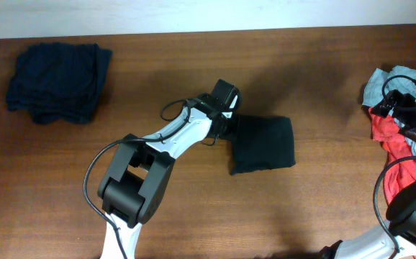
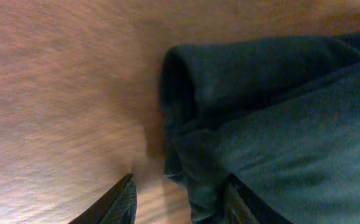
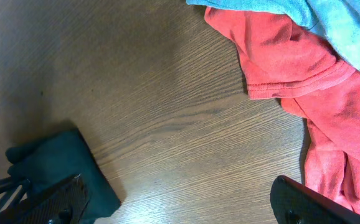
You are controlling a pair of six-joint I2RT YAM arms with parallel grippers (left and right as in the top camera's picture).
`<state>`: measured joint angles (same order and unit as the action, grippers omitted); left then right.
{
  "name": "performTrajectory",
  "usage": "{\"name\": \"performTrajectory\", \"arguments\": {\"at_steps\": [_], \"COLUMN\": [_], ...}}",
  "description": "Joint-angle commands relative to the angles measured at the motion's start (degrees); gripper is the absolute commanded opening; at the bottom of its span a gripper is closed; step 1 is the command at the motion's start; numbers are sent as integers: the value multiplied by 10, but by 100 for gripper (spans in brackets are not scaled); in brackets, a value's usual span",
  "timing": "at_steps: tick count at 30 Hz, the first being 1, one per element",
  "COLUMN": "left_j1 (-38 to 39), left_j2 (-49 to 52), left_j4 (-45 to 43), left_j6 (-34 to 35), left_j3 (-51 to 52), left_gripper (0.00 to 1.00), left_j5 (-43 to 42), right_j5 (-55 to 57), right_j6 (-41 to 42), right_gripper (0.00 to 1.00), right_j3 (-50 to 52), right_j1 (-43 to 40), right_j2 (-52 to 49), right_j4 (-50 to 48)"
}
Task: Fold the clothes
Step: 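Lift the black bundle with the left gripper and pull it leftward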
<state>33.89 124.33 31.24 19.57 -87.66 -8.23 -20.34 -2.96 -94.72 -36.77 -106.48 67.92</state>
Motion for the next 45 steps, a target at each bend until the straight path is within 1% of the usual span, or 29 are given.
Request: {"name": "performTrajectory", "arguments": {"at_steps": [1,3,8,10,13,15,16,18,21,24,27,30,32,35,40,41,43,45], "left_j1": [-19,-28,-59,-73,-94,-108,-114,-124,-135,-148,-162,-169,-166,-160,-158,-158,-156,-153], "left_j2": [23,23,23,23,23,23,23,23,23,23,23,23,23,23,23,23,23,23], "left_j4": [23,34,65,91,132,166,184,213,261,299,324,329,329,329,317,315,314,313], "left_j6": [-30,-30,-63,-69,-103,-105,-105,-104,-100,-98,-98,-97,-98,-96,-33,-28,-19,-2], "left_j3": [4,-1,-24,-44,-79,-106,-121,-144,-168,-170,-160,-145,-134,-117,-88,-82,-70,-58], "left_gripper": [46,45,46,46,47,51,53,58,65,75,77,77,78,80,82,82,86,87], "left_j5": [82,98,115,166,242,277,276,254,186,80,-28,-96,-113,-113,-113,-113,-115,-115], "right_j5": [7,7,7,7,7,7,7,7,7,7,7,7,7,7,7,7,7,7], "right_j6": [4,4,4,4,4,4,4,4,4,4,4,4,4,4,4,4,4,4], "right_gripper": [99,99,99,99,99,99,99,99,99,99,99,99,99,99,99,99,99,99], "right_j3": [-3,-3,-3,-3,-3,-3,-3,-3,-3,-3,-3,-3,-3,-3,-3,-3,-3,-3], "right_j1": [0,0,0,0,0,0,0,0,0,0,0,0,0,0,0,0,0,0], "right_j2": [2,2,2,2,2,2,2,2,2,2,2,2,2,2,2,2,2,2], "right_j4": [0,0,0,0,0,0,0,0,0,0,0,0,0,0,0,0,0,0]}}
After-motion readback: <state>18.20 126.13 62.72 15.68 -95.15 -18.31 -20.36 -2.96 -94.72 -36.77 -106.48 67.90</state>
